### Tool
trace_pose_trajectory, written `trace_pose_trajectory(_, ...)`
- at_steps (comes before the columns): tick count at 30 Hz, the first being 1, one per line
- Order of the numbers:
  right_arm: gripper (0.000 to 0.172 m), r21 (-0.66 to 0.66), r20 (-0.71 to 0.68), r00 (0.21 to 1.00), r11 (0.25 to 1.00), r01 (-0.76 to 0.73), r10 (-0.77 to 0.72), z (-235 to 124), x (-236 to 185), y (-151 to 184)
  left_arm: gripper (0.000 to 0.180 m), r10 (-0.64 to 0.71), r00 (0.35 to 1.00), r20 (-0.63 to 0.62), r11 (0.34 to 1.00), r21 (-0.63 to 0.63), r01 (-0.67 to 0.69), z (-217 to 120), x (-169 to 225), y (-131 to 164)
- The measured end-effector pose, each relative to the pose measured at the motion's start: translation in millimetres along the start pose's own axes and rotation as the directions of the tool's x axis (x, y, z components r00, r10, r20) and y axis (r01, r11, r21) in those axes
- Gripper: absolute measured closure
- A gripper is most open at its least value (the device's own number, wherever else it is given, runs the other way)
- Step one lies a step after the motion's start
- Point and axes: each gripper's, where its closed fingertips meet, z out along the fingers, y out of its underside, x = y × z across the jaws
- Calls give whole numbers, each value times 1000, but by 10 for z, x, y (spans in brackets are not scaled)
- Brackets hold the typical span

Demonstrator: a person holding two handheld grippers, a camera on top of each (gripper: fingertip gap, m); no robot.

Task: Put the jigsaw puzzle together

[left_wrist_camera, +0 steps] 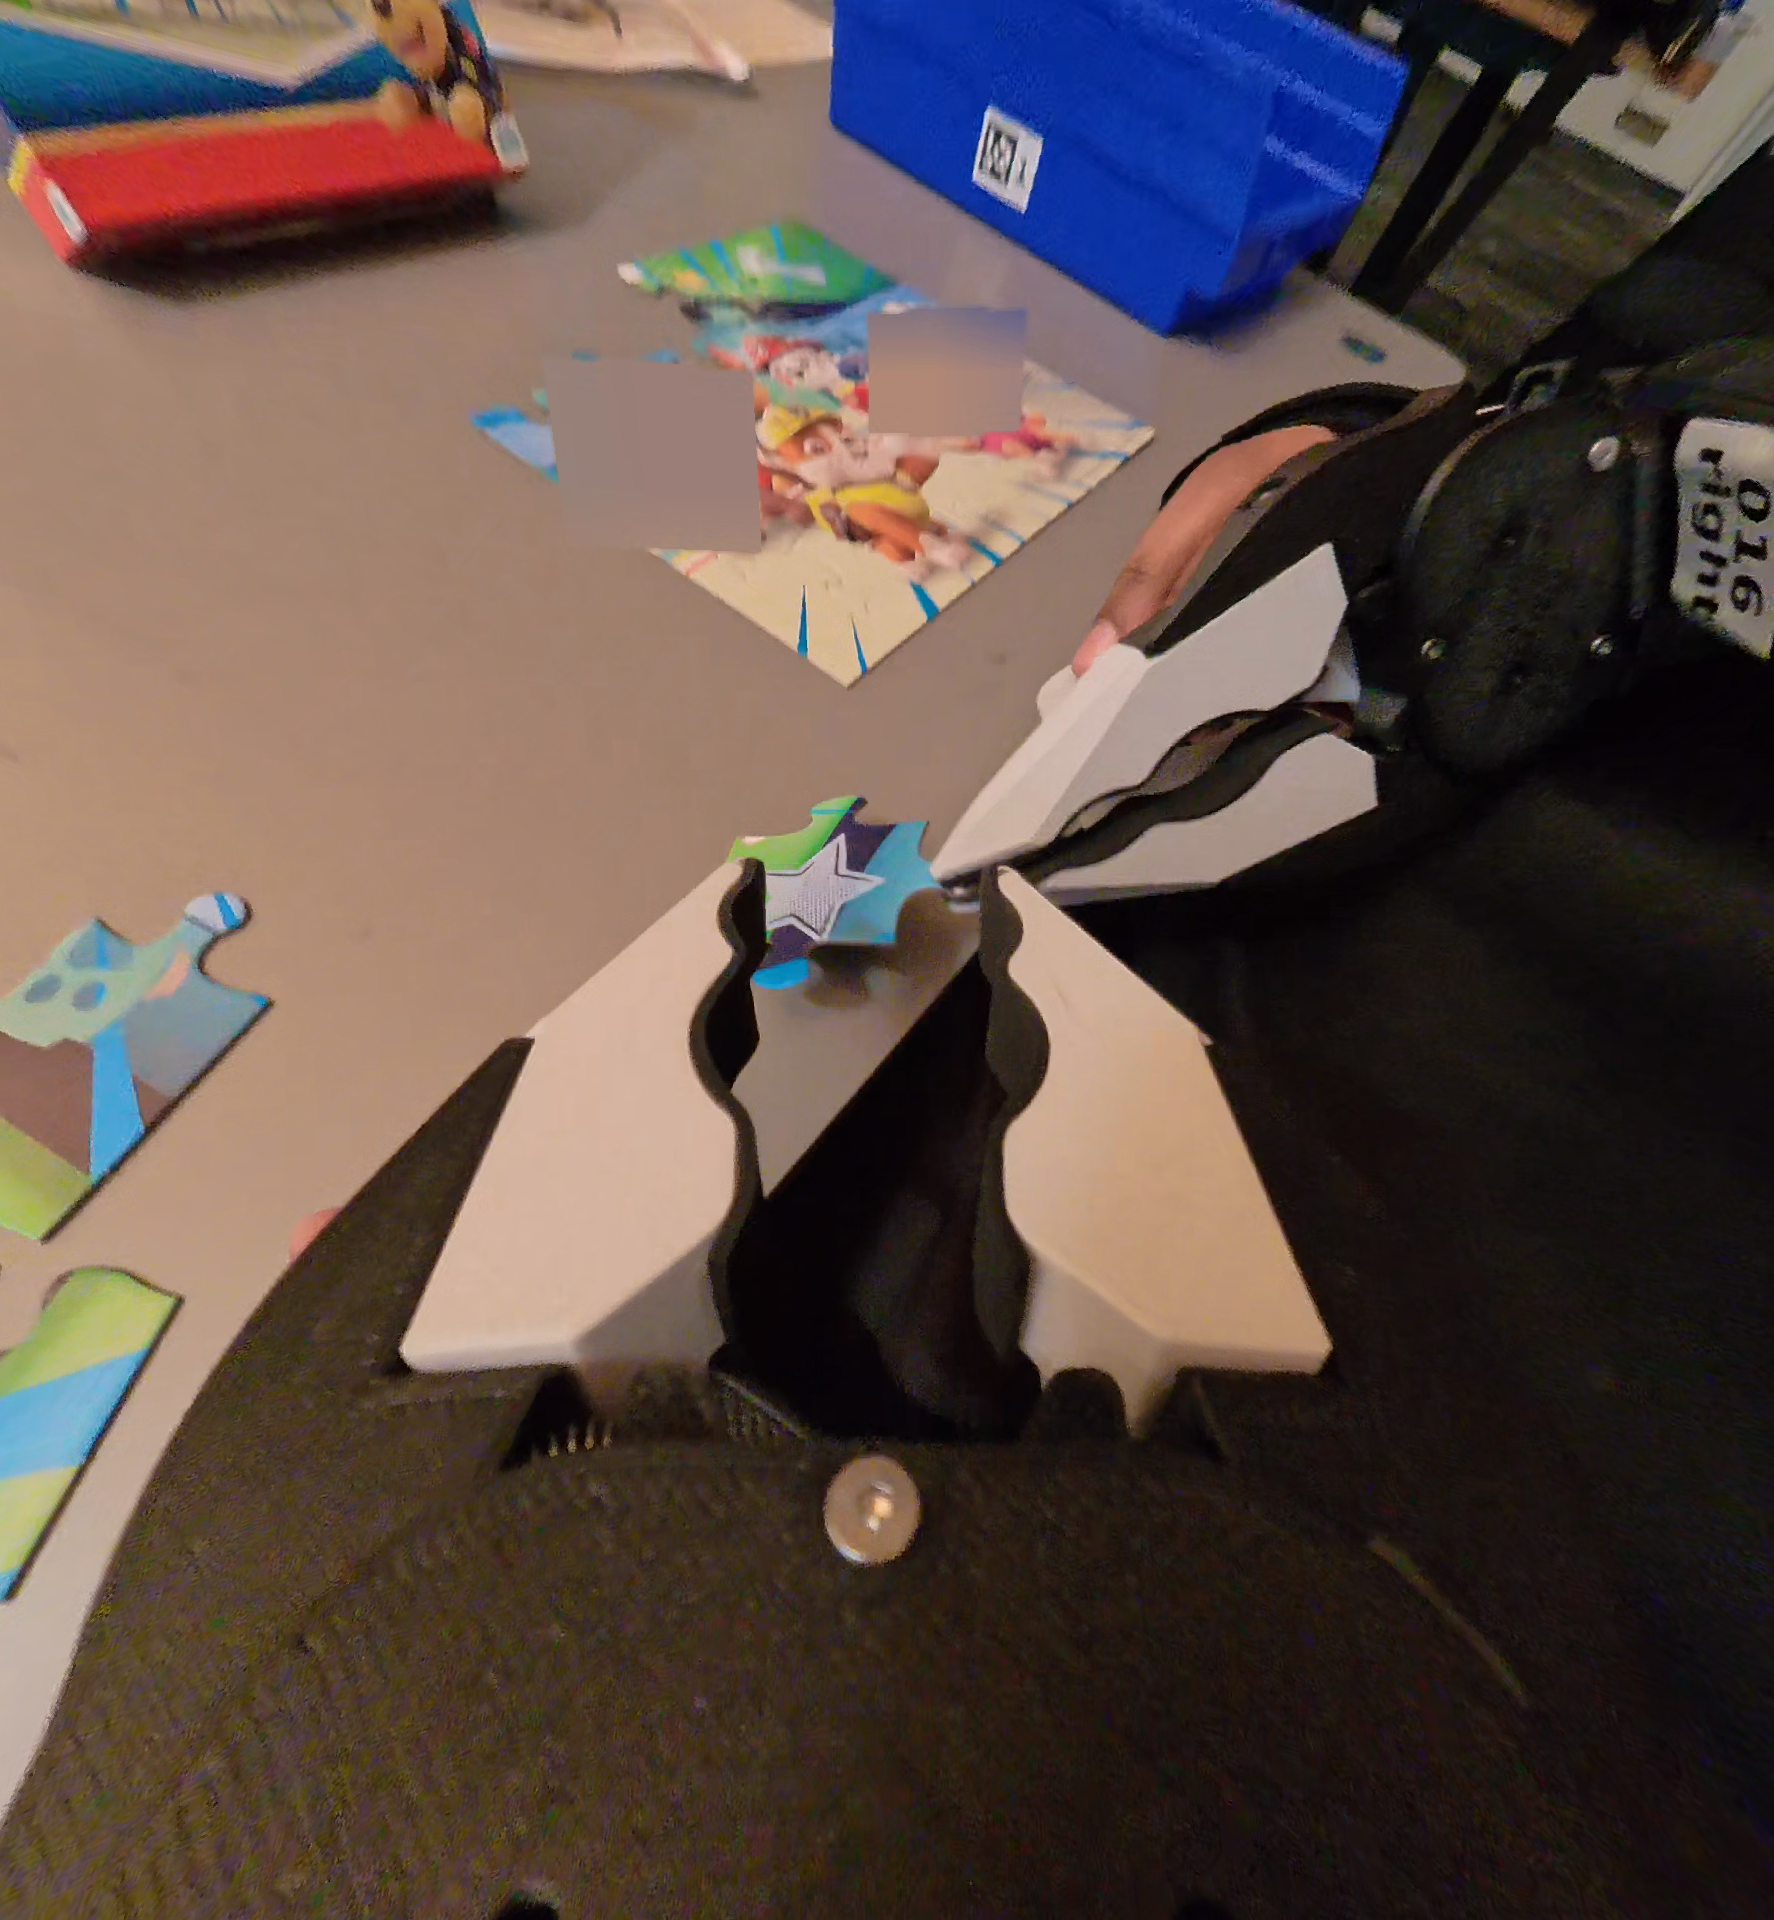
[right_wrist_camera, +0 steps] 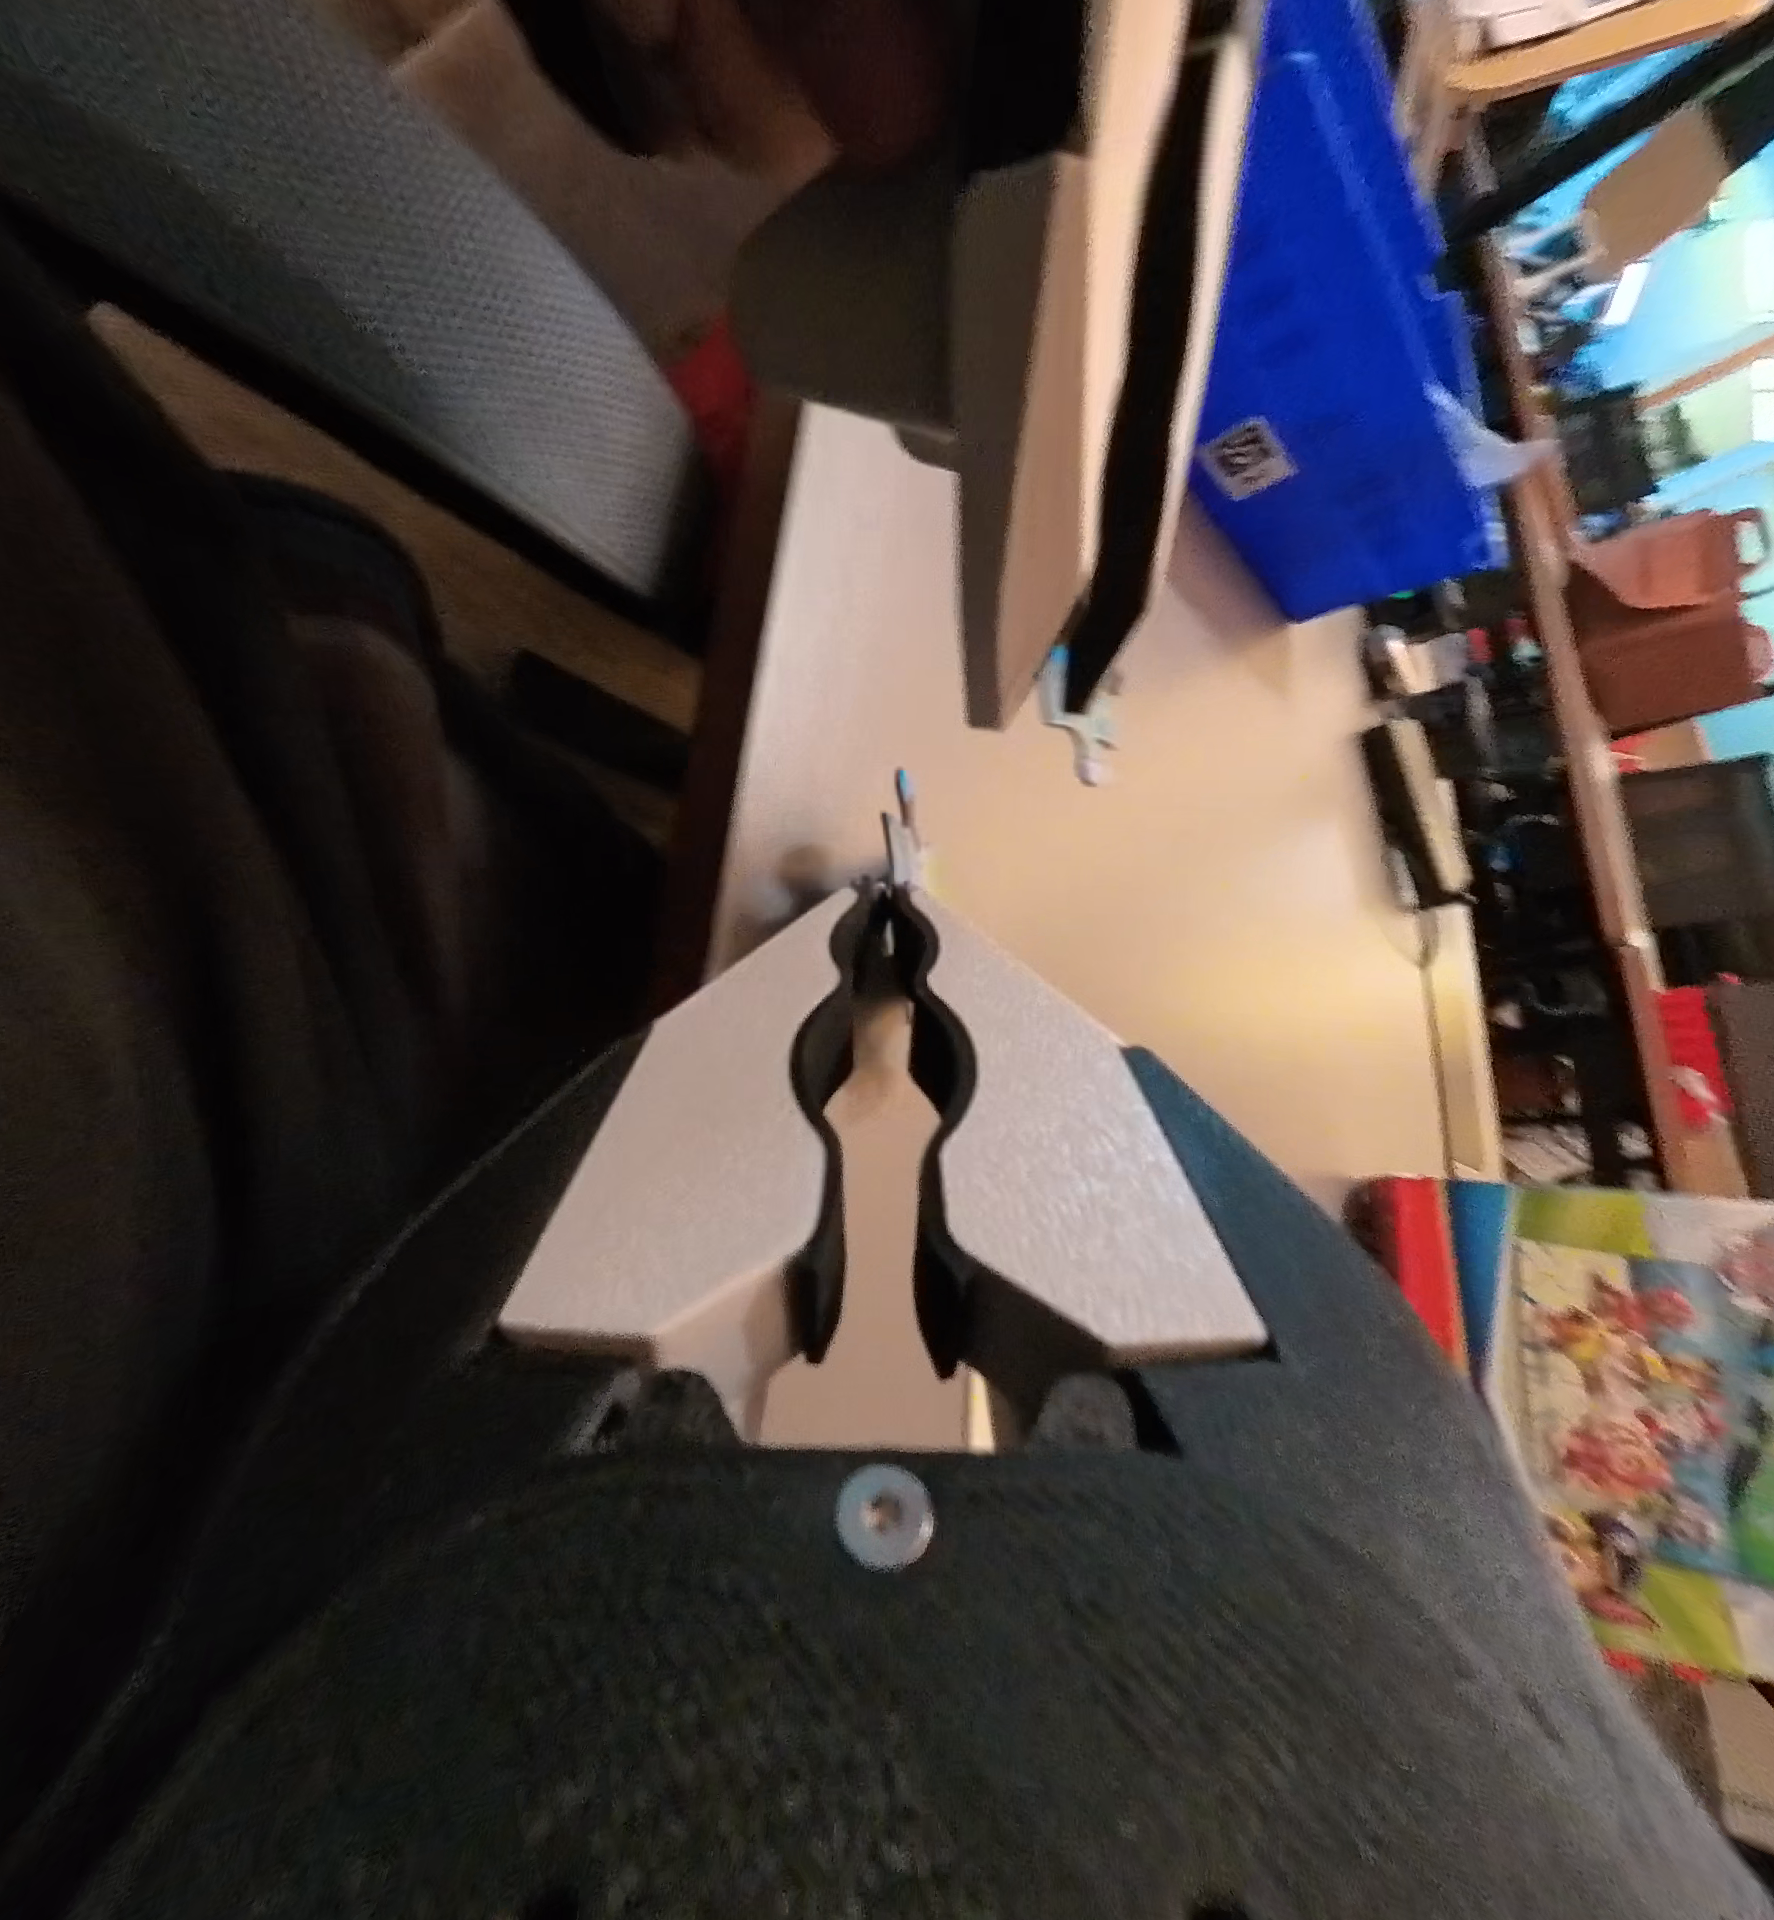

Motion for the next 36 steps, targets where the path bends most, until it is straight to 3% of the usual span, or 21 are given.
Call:
trace_pose_trajectory(6, 172, -26, -244, 970, 1000, -7, 0, -264, 672, 274, 139, 24, 999, -21, 995, 97, -22, 154, -18, -327)
trace_pose_trajectory(11, 172, -205, -380, 920, 979, 21, -100, -536, 1291, 929, 137, -15, 990, -139, 985, 170, 39, 629, -49, -731)
trace_pose_trajectory(14, 172, -271, -397, 914, 962, -24, -89, -653, 1545, 1446, 136, -36, 980, -195, 984, 164, 69, 1030, -104, -1003)
trace_pose_trajectory(17, 172, -333, -380, 921, 942, -52, -83, -661, 1669, 1958, 136, -36, 984, -174, 988, 141, 61, 1471, -303, -1252)
trace_pose_trajectory(21, 172, -409, -329, 937, 912, -30, -117, -557, 1733, 2396, 137, -73, 987, -144, 994, 66, 83, 2036, -628, -1484)
trace_pose_trajectory(27, 172, -431, -286, 952, 902, -22, -113, -437, 1696, 2571, 137, -108, 989, -97, 993, -49, 104, 2605, -1041, -1516)
trace_pose_trajectory(36, 170, -389, -211, 978, 918, -80, -4, -339, 1492, 2569, 137, -67, 997, -41, 978, -202, 57, 2859, -1210, -1287)
